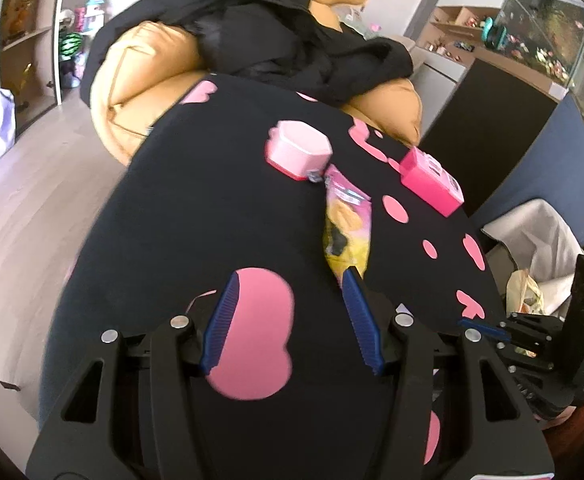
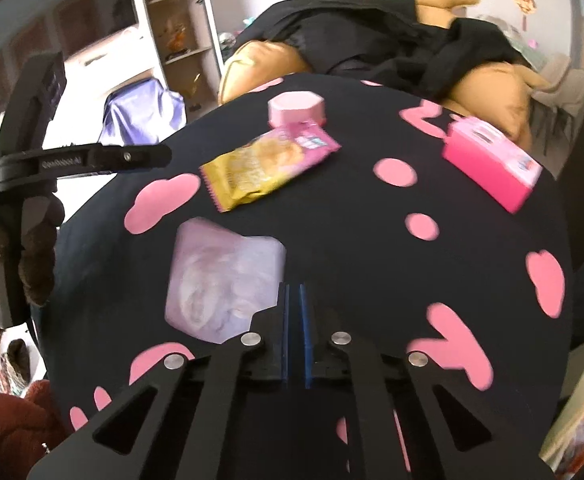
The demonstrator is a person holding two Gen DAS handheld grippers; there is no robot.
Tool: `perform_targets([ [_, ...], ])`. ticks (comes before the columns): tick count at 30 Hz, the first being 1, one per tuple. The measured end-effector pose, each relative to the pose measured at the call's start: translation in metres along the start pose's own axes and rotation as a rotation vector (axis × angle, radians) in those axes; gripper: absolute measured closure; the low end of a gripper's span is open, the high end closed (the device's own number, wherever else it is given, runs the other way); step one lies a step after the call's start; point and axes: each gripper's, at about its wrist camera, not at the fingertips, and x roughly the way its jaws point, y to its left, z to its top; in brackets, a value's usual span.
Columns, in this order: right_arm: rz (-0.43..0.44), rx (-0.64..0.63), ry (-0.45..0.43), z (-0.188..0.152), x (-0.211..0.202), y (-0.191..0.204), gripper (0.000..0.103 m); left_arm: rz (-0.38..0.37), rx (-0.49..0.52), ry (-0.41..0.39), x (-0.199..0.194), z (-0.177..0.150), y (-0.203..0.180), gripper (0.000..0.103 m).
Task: Collect trash
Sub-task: 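Grasp the clear plastic tray with the right tool while the left tool grasps the biscuit packet, then carry the biscuit packet and plastic tray over the yellow bag and open both tools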
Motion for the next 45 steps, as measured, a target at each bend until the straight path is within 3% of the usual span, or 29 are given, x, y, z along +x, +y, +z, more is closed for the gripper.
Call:
perform_targets([
  [5, 0.018, 0.079, -0.027, -0.008, -0.017, -0.021, 0.096, -0.015, 0.026, 0.026, 0.021, 0.010, -0.019, 0.052],
  [9, 0.134, 0.089, -0.006, -0.010, -0.015, -0.015, 0.095, 0.004, 0.000, 0.031, 0.031, 0.018, -0.023, 0.052],
  [10, 0.149, 0.077, 0.013, -0.011, -0.009, -0.010, 0.093, 0.001, -0.003, 0.027, 0.029, 0.019, -0.024, 0.052],
  [13, 0.193, 0.115, 0.040, -0.012, 0.009, -0.007, 0.073, 0.003, 0.011, 0.013, 0.021, 0.018, -0.024, 0.052],
  [16, 0.211, 0.141, 0.056, -0.008, 0.027, -0.003, 0.072, 0.008, 0.007, 0.010, 0.015, 0.016, -0.017, 0.052],
  [21, 0.122, 0.020, 0.031, 0.003, 0.040, 0.025, 0.073, 0.030, -0.047, 0.000, 0.010, 0.014, 0.006, 0.052],
  [22, 0.095, -0.017, 0.028, 0.004, 0.041, 0.032, 0.077, 0.034, -0.057, 0.001, 0.009, 0.013, 0.011, 0.052],
  [23, 0.069, -0.056, 0.027, 0.003, 0.041, 0.039, 0.091, 0.038, -0.064, 0.003, 0.009, 0.012, 0.014, 0.052],
  [25, 0.070, -0.088, 0.023, 0.002, 0.037, 0.045, 0.096, 0.045, -0.069, 0.006, 0.009, 0.010, 0.018, 0.052],
  [31, 0.065, -0.039, -0.033, 0.000, -0.001, 0.021, 0.099, 0.026, -0.053, 0.010, 0.011, 0.011, 0.010, 0.052],
  [37, -0.026, 0.064, -0.104, -0.009, -0.049, -0.027, 0.099, -0.014, 0.026, 0.024, 0.037, 0.022, -0.026, 0.052],
  [40, -0.067, 0.117, -0.138, -0.017, -0.069, -0.048, 0.099, 0.007, 0.056, 0.051, 0.061, 0.030, -0.041, 0.052],
  [45, -0.108, 0.146, -0.166, -0.033, -0.088, -0.064, 0.099, 0.034, 0.029, 0.107, 0.089, 0.036, -0.051, 0.092],
])
